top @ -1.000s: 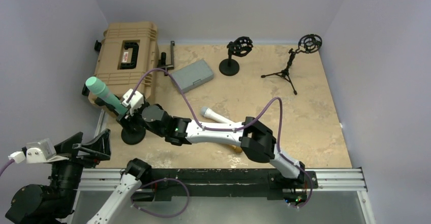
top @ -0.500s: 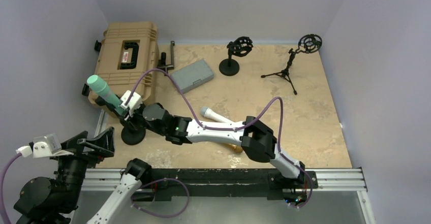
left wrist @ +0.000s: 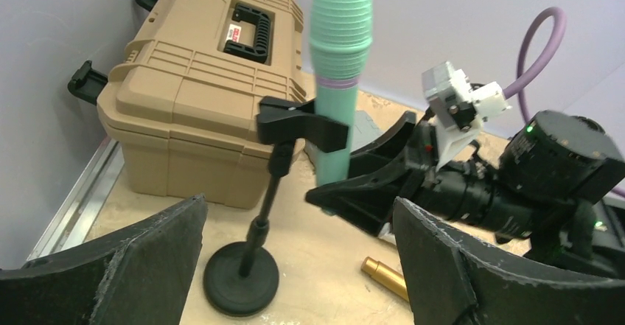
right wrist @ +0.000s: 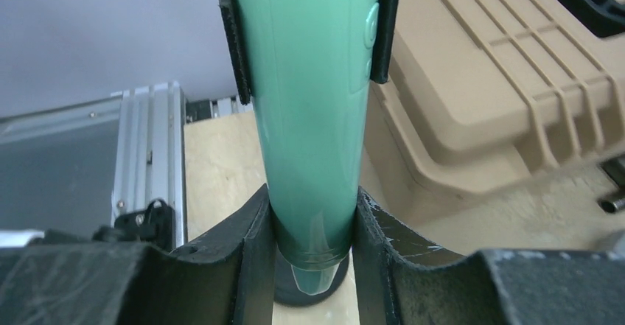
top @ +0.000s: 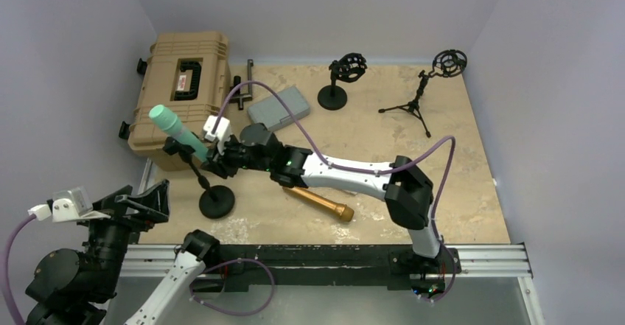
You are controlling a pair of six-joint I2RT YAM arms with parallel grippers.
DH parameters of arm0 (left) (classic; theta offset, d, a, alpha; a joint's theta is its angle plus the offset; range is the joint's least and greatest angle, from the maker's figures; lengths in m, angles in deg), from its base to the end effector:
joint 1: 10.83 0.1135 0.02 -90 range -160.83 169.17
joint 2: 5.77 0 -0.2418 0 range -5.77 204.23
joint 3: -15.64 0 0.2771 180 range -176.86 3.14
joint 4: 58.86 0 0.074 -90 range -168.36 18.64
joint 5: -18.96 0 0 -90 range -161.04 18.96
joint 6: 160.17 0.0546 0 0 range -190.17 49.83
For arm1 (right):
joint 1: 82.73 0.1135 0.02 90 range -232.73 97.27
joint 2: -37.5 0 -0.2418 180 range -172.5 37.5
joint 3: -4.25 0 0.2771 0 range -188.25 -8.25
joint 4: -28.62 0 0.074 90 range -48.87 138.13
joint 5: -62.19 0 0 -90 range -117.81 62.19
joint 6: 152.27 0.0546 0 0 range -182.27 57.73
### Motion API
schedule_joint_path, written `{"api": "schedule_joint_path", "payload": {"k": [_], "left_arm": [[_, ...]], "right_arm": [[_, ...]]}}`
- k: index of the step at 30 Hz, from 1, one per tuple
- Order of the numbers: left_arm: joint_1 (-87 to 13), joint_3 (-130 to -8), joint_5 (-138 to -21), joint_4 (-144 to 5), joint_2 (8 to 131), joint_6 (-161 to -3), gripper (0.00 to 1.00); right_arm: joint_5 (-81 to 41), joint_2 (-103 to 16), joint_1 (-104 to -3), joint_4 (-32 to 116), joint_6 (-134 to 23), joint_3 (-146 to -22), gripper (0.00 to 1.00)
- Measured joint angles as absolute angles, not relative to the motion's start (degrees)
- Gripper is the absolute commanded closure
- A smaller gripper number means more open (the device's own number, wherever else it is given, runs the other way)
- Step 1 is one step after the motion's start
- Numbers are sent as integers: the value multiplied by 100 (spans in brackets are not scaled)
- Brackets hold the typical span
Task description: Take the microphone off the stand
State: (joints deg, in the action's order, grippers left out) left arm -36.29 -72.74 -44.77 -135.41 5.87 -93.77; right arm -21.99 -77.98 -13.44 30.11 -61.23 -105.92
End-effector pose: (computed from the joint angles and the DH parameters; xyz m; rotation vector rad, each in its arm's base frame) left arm -0.0170 0.0348 0.4324 -0.3344 1.5405 -0.3135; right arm 0.1813 0.4952 0.2909 -1.0713 1.4368 0.9899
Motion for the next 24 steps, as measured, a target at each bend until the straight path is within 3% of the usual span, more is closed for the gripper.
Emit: {"api": "schedule_joint_path", "payload": {"k": [8,24], "left_arm": [[-3629,-6898,-4700,-13504,786,-9508,2],[-3629,-5715,-5518,-13500,1886,-10179,0]], "right_arm": [[-1145,-6887,-2100,3161,-6370,-9521,100],[-400,-5803,-2419,3255,-6873,-8280,100]]}}
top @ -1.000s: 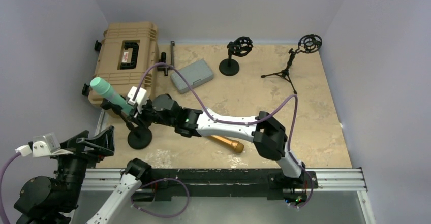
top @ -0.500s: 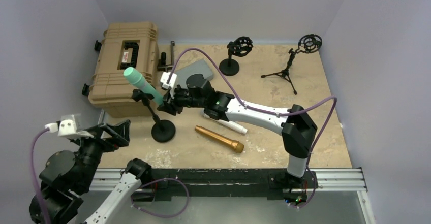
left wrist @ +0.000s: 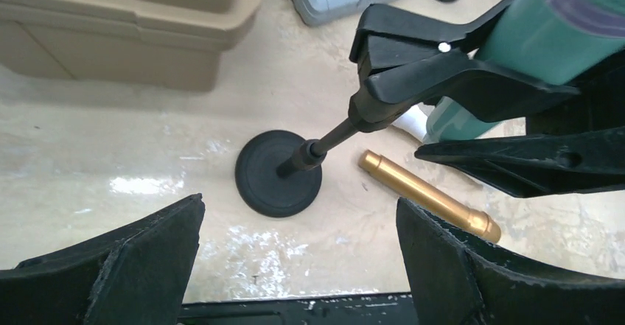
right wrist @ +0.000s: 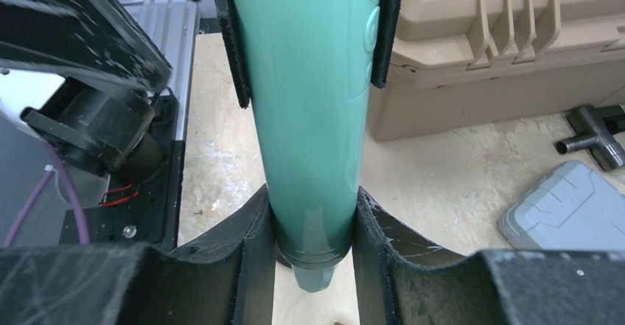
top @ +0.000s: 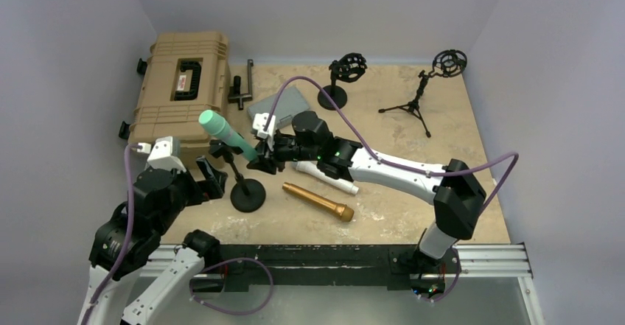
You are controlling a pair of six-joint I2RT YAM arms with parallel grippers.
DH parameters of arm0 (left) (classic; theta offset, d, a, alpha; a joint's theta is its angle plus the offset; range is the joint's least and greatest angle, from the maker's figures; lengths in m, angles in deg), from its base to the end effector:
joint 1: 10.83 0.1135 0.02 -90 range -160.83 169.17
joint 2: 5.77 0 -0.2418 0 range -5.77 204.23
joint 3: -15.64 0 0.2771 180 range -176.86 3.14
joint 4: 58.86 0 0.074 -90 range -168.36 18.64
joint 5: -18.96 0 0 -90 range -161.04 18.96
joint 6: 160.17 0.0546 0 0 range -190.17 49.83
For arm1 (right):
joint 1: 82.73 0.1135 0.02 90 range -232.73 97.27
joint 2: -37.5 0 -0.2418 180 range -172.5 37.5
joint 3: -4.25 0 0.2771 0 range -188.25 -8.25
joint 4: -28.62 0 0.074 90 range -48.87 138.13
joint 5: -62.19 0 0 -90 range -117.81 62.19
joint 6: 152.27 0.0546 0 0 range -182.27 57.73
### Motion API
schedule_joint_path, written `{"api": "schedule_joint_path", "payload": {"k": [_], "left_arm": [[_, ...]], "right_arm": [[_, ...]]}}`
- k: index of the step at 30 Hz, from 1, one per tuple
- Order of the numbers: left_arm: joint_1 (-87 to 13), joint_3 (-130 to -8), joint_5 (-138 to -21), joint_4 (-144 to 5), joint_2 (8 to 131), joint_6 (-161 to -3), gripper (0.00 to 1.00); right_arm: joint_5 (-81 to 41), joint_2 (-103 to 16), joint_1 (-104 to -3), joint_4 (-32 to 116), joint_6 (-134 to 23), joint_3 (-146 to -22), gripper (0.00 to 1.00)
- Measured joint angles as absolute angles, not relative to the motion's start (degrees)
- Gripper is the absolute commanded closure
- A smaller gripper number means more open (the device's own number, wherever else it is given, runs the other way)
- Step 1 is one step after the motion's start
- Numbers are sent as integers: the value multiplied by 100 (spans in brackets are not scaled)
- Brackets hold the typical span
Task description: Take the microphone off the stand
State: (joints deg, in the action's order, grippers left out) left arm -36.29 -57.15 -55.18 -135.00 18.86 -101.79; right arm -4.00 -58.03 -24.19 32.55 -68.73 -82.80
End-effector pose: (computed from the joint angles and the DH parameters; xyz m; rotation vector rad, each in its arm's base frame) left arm 0.0938 -0.0281 0.3614 -0.2814 2.0365 -0.3377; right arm 0.2100 0.3855 0.2867 -1.2655 1.3996 1.0089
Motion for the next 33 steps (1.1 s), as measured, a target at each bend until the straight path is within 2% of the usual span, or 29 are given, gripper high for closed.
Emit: {"api": "schedule_joint_path", "payload": {"k": [6,15,21,22,28,33], "left_arm": [[-3629,-5466,-5918,-13354,1892,-10642,0],[-3629,-5807,-6536,-13275,2144,-11381,0],[-3629,-5823,-6143,-13349,1418,-11457,0],[-3629,-5827,-6021,-13364,1293,-11455,0],[-3629,-5838,-5520,-13382,1088,-11383,0],[-3629,-5805,-5323,-13378,1088,-11307,0]], "right_arm": [[-306,-5672,-2469,3301,-6873,-8183,100],[-448,-5672,-2467,3297,-6779,-8183,53],[-876,-5621,-2460,3349,-6392,-8197,20],[-959,-5606,-2447,3400,-6324,-8223,17],[-1733,-5534,-2233,3780,-6086,-8625,13],[-3261,-5482,-1717,4311,-5491,-9458,14]]}}
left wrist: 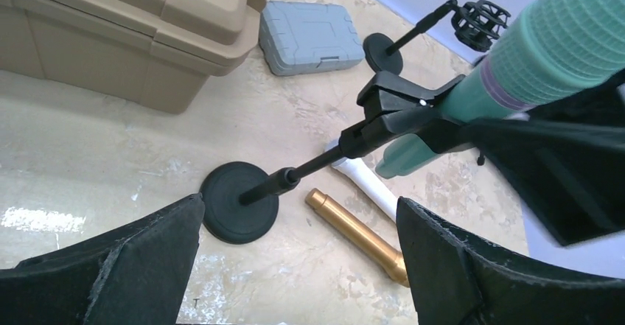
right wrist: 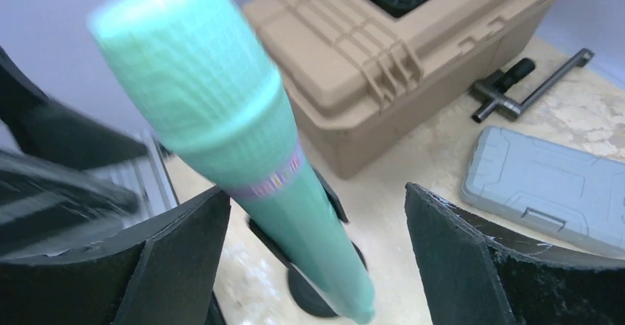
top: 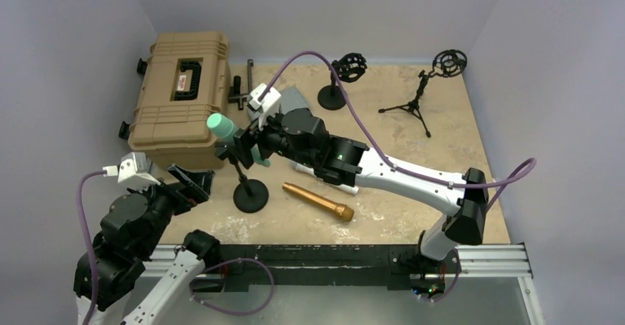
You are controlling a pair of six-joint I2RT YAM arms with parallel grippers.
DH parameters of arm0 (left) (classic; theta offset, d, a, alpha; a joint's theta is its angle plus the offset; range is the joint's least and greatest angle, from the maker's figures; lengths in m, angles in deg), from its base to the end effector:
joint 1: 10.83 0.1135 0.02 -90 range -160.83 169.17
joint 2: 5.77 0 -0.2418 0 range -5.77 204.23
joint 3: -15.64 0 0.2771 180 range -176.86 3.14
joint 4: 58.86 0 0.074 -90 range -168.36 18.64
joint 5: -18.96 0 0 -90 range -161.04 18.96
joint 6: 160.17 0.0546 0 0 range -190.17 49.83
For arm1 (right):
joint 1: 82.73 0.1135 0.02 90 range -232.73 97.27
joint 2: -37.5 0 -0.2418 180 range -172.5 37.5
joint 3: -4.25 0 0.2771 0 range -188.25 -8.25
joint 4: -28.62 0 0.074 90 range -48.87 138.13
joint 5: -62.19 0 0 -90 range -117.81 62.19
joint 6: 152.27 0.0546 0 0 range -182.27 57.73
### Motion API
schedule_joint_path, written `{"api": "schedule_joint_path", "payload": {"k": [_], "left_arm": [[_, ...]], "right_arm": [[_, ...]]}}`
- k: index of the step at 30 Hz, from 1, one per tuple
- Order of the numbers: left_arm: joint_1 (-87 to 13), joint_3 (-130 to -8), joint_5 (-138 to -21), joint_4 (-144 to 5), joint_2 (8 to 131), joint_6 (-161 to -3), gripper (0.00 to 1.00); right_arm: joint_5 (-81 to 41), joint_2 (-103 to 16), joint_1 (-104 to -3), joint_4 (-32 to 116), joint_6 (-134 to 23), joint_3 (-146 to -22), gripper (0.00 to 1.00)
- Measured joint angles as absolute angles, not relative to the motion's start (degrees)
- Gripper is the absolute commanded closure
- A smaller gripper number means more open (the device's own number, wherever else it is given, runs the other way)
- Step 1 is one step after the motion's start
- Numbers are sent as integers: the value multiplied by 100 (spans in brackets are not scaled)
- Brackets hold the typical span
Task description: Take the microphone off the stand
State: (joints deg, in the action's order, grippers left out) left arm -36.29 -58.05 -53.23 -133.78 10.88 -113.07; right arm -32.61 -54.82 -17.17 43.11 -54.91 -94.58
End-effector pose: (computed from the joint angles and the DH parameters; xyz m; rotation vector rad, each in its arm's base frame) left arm 0.0604 -0.0103 0.3766 -0.4995 1.8348 -0.5280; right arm 0.1830 0.3916 0.3687 -0.8124 1.5936 0.8635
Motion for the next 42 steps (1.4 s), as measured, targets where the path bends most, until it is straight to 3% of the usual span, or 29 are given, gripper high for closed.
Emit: {"api": "schedule_joint_path", "payload": {"k": [7,16,18,23,26,33,42], "left_arm": [[-3629,-5455,-5280,-13358,1143,-11307,0],[-3629,-5219,-5107,-13362,1164,-11418,0],[-3629,-5219,-5017,-13375,1177,-11468,0],[-3629,-5167,-4788,-13423,1208,-11569,0],[-3629,-5088,-4689,-13465,1206,-11567,0],[-3629,-4822,-4803,-13262,1070,-11239,0],[-3629,-4719,-5500,-12689,1035,-10493,0]], "right_arm": [[-5058,-5578,-965,4678,-5015,-10465,16],[-7586,-7012,-89,5406,-5452,-12166,24],[-8017,-7269,29,5441,-5747,-12343,30],[-8716,-7562,189,5382,-6405,-12441,55],[-8872,-7573,195,5277,-6694,-12441,65],[-8544,-7462,130,4866,-7196,-12159,100],[-6115,-6126,-624,4016,-7649,-10275,100]]}}
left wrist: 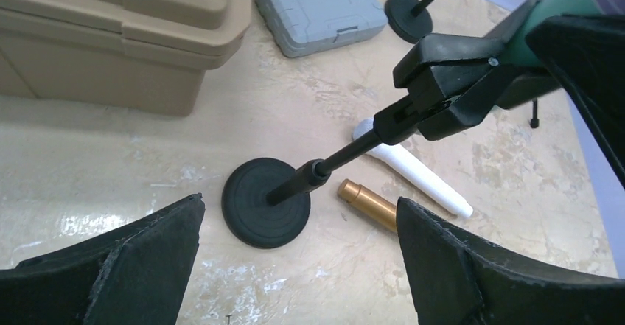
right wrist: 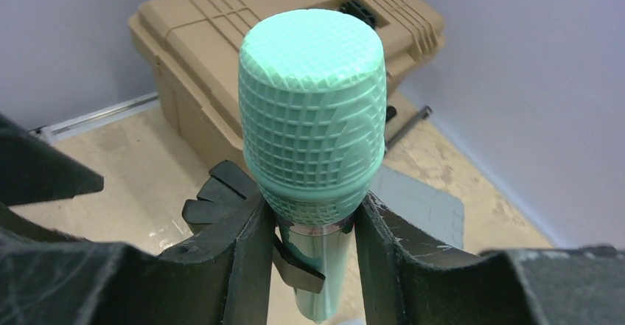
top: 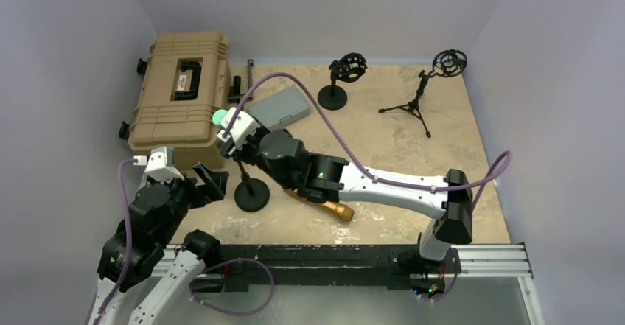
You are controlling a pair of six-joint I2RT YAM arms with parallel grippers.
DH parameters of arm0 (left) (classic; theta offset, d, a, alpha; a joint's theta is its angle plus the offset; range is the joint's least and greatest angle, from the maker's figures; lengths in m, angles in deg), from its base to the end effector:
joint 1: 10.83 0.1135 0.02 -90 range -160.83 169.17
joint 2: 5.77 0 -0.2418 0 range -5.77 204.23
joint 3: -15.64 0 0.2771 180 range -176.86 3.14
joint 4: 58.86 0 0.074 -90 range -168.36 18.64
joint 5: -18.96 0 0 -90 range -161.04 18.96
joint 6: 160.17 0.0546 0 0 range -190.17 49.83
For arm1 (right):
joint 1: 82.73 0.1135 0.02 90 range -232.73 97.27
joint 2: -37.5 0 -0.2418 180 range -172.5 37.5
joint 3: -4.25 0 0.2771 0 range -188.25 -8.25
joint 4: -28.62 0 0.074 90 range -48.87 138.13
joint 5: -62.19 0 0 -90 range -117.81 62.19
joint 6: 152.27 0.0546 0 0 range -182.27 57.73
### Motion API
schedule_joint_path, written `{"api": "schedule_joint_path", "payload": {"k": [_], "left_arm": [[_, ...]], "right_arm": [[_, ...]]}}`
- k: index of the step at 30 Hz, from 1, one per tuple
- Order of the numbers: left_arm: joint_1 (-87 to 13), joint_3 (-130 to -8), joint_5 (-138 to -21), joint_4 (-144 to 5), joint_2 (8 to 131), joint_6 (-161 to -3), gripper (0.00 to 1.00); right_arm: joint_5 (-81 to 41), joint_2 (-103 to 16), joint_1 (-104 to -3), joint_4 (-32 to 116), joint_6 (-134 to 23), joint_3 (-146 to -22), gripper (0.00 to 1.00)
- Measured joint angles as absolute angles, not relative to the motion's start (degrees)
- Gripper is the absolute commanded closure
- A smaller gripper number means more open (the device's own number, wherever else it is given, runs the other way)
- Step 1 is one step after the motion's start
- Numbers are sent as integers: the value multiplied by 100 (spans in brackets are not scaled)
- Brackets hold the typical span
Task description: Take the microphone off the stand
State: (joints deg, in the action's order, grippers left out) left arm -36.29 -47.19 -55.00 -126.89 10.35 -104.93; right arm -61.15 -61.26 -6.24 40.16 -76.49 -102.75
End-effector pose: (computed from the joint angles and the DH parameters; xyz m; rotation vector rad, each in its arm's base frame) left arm 0.0927 -0.0274 0.3364 -0.3439 1.9212 -0.4290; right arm 0.1344 0.4310 0.3853 -0.8050 1.4187 0.3638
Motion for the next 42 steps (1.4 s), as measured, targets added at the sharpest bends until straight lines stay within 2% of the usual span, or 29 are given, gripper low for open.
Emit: {"api": "schedule_joint_path", "payload": {"k": [5,8,12,14,22,28,38,40,42], "left_arm": [[-3629,-4616,-5717,-12317,941,-10319,2],[-3629,-4067,-5848,-11627,391,-9949,0],[-3629,-3204,-6272,-10685,-471,-9235,0],[-3629,-3055,-6469,-10337,-510,-8929,2],[-3629,-2977,-6901,-8954,362,-8216,11],[-3629,-2979,-7131,-8519,961,-7737,19],[-3629,-2977,-7216,-8261,1088,-7143,20],[-3629,-2977,-7258,-8241,1088,-7016,25],[-3629,-2977,-7330,-8200,1088,-6876,37]], "right_arm": [[-4247,-5648,-1392,3817,-7765,-9705,100],[-3388,-5680,-1754,3819,-7837,-9744,100],[-2620,-5827,-1986,3880,-7907,-9930,100],[-2391,-5892,-1991,3874,-7937,-10006,100],[-2017,-5901,-1986,3832,-7948,-10017,100],[-1895,-5901,-1986,3826,-7946,-10017,100],[-1770,-5901,-2030,3826,-7946,-10017,100],[-1755,-5901,-2041,3830,-7944,-10019,100],[-1733,-5901,-2056,3839,-7942,-10024,100]]}}
